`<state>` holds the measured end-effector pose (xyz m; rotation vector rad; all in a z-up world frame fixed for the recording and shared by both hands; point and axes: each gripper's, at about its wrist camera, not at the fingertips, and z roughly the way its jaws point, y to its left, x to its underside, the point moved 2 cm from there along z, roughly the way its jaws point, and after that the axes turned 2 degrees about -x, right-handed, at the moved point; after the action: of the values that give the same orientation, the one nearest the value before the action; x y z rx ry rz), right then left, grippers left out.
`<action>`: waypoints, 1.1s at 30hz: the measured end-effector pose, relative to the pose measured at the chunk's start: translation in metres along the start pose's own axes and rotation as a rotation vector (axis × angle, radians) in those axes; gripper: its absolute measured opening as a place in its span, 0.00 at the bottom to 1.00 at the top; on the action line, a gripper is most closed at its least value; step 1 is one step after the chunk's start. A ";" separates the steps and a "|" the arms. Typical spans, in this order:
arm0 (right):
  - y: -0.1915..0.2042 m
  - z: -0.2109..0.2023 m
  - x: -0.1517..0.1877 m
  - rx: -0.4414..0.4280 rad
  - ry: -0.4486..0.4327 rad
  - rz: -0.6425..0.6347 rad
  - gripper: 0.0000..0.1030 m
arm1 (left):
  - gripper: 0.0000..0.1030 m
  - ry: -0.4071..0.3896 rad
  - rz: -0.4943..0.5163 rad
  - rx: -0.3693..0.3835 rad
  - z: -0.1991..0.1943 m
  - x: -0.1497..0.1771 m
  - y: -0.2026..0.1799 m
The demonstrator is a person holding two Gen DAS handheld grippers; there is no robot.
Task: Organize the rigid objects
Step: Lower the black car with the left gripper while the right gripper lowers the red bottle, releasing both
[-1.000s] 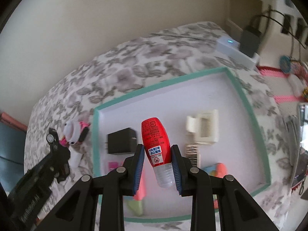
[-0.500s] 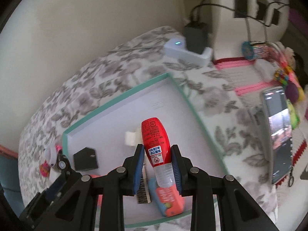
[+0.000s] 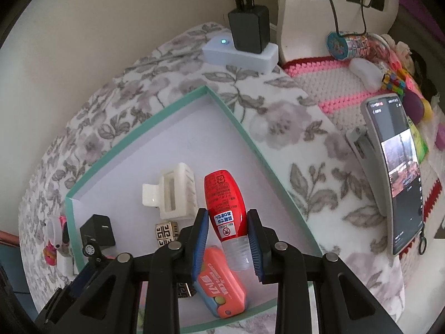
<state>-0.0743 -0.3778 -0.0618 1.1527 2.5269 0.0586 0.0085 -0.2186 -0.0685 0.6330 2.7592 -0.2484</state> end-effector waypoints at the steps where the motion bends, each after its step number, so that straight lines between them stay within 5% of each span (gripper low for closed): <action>1: 0.000 0.002 0.001 0.003 0.006 0.000 0.29 | 0.33 0.001 0.000 0.002 0.000 0.000 0.000; 12: -0.001 0.011 0.005 0.011 0.041 0.004 0.30 | 0.34 0.029 0.034 0.016 0.004 0.002 -0.007; 22: 0.002 0.019 0.007 0.016 0.062 0.003 0.30 | 0.46 0.036 0.034 0.010 0.004 0.002 -0.006; 33: 0.024 -0.028 -0.005 0.005 -0.064 -0.079 0.30 | 0.49 -0.043 -0.039 0.005 -0.025 -0.011 0.019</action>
<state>-0.0634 -0.3621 -0.0300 1.0391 2.5149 -0.0051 0.0202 -0.2000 -0.0429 0.5685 2.7325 -0.2744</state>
